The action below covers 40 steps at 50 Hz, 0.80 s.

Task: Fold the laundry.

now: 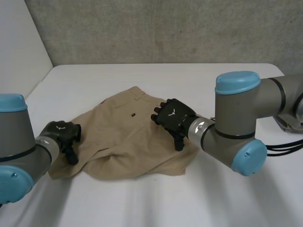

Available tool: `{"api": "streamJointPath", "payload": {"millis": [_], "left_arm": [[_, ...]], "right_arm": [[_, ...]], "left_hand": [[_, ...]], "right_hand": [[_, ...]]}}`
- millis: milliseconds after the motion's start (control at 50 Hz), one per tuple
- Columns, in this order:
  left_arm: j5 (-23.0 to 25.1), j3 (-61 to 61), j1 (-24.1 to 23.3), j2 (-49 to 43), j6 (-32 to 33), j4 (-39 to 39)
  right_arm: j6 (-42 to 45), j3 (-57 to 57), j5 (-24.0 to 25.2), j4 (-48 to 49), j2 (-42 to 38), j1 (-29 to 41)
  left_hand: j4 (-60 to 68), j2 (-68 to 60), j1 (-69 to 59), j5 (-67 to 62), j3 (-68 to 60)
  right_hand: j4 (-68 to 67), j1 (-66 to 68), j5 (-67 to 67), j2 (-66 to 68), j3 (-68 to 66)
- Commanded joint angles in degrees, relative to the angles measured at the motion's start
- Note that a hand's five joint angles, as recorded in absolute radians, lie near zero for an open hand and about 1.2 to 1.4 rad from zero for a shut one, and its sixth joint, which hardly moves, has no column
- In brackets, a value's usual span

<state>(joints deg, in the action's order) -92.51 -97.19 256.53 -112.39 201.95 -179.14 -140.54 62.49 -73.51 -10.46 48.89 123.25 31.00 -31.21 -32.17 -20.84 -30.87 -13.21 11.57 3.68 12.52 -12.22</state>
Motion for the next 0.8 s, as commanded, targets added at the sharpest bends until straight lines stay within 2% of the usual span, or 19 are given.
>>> {"api": "streamJointPath", "payload": {"millis": [20, 40, 100, 180, 240, 260, 300, 400, 480, 560, 580, 640, 720, 800], "left_arm": [[0.22, -1.51, -1.29, 1.21, -0.24, -0.07], [0.31, -1.51, -1.64, 1.21, -0.33, -0.07], [0.22, -1.51, -1.82, 1.30, -0.33, -0.24], [0.31, -1.33, -1.99, 1.47, -0.68, -0.24], [0.57, -1.42, -2.26, 2.18, -1.03, -0.33], [0.66, -1.42, -2.43, 2.44, -1.04, -0.33], [0.66, -1.42, -3.13, 3.32, -1.12, -0.42], [0.66, -1.24, -4.10, 5.51, -1.21, -0.94], [0.66, -1.24, -5.24, 7.45, -1.30, -2.96], [0.66, -1.24, -7.79, 8.59, -1.56, -5.25], [0.75, -1.24, -8.84, 8.86, -1.56, -5.69], [1.10, -1.33, -10.69, 9.38, -1.56, -6.13], [2.15, -1.51, -13.68, 10.26, -1.47, -6.04], [1.98, -1.94, -15.35, 10.53, -1.39, -5.34]], "right_arm": [[-2.45, -14.05, 0.56, -3.51, -8.89, 1.64], [-2.54, -17.72, 1.35, -5.35, -11.25, 1.64], [-2.81, -23.71, 3.19, -8.60, -15.30, 1.82], [-2.90, -33.63, 4.34, -14.05, -22.67, 1.99], [-2.90, -37.43, 4.26, -15.64, -25.59, 1.99], [-2.81, -39.10, 4.17, -15.91, -26.91, 1.99], [-2.81, -39.90, 3.91, -15.91, -27.18, 1.91], [-3.60, -38.24, 1.98, -16.79, -23.06, 1.29], [-3.51, -27.72, 2.58, -17.67, -13.67, 1.20], [-0.36, -12.95, 3.55, -18.28, 0.21, -0.46], [2.70, -6.92, 3.55, -19.68, 5.11, -2.12], [10.86, 4.60, 3.38, -25.02, 12.60, -3.54], [19.85, 17.03, 3.03, -35.05, 17.63, -4.25], [23.47, 24.16, 5.13, -40.08, 22.03, -4.25]], "left_hand": [[29.14, -28.93, -27.97, -29.29, -29.26], [38.50, -38.29, -37.33, -38.66, -38.63], [48.15, -47.94, -46.98, -48.31, -48.28], [49.00, -48.79, -47.83, -49.16, -49.13], [49.00, -48.79, -47.83, -49.16, -49.13], [49.00, -48.79, -47.83, -49.16, -49.13], [49.00, -48.79, -47.83, -49.16, -49.13], [49.00, -48.79, -47.83, -49.16, -49.13], [49.00, -48.79, -47.83, -49.16, -49.13], [49.00, -48.79, -47.83, -49.16, -49.13], [49.00, -48.79, -47.83, -49.16, -49.13], [43.49, -43.28, -42.32, -43.64, -43.61], [38.78, -38.57, -37.61, -38.93, -38.90], [38.26, -38.05, -37.09, -38.42, -38.39]], "right_hand": [[3.21, -1.57, -3.68, -2.52, 2.22], [3.21, -1.57, -3.68, -2.52, 2.22], [3.21, -1.57, -3.68, -2.52, 2.22], [2.68, -1.04, -3.14, -1.99, 1.69], [-19.31, 20.96, 18.85, 20.00, -20.31], [-42.73, 44.37, 42.26, 43.41, -43.72], [-66.68, 68.32, 66.22, 67.37, -67.67], [-66.79, 68.43, 66.32, 67.48, -67.78], [-66.79, 68.43, 66.32, 67.48, -67.78], [-66.79, 68.43, 66.32, 67.48, -67.78], [-66.79, 68.43, 66.32, 67.48, -67.78], [-66.79, 68.43, 66.32, 67.48, -67.78], [-66.79, 68.43, 66.32, 67.48, -67.78], [-66.79, 68.43, 66.32, 67.48, -67.78]]}}
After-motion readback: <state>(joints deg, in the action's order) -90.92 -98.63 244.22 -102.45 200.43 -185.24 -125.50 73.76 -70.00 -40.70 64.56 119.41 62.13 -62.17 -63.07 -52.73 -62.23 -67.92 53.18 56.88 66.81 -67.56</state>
